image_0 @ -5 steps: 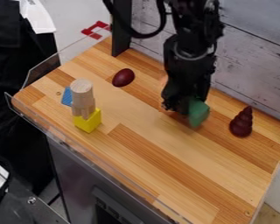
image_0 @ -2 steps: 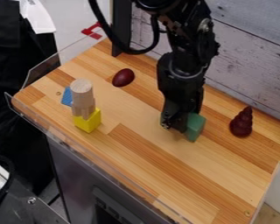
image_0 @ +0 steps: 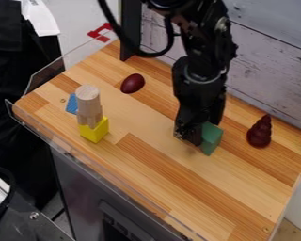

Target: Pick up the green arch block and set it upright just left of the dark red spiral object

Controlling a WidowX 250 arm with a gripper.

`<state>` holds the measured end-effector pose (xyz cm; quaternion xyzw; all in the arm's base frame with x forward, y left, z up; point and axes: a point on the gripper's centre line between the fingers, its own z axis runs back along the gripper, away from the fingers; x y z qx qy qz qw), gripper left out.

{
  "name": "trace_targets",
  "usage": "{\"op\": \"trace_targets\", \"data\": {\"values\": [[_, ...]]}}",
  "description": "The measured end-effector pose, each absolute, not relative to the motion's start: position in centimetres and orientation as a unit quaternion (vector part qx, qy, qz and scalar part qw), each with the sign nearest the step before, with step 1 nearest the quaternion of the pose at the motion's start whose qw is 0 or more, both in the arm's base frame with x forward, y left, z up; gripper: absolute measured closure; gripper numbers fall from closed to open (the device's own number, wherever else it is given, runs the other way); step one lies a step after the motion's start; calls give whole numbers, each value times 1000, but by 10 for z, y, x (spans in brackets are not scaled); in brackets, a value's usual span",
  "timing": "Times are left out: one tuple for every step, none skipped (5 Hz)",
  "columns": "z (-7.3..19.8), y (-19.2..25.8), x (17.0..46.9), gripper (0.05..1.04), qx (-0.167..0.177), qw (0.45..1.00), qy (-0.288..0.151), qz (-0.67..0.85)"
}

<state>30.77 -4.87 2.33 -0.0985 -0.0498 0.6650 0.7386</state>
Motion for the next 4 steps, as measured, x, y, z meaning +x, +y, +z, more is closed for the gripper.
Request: {"op": "trace_targets", "data": {"values": [[25,-48,310,81,-90,748,-45,656],[25,-47,310,85,-83,752,-45,652],[42,-41,313,85,-56,759,-50,647],[72,-35,315,85,-38,787,-48,614]]}}
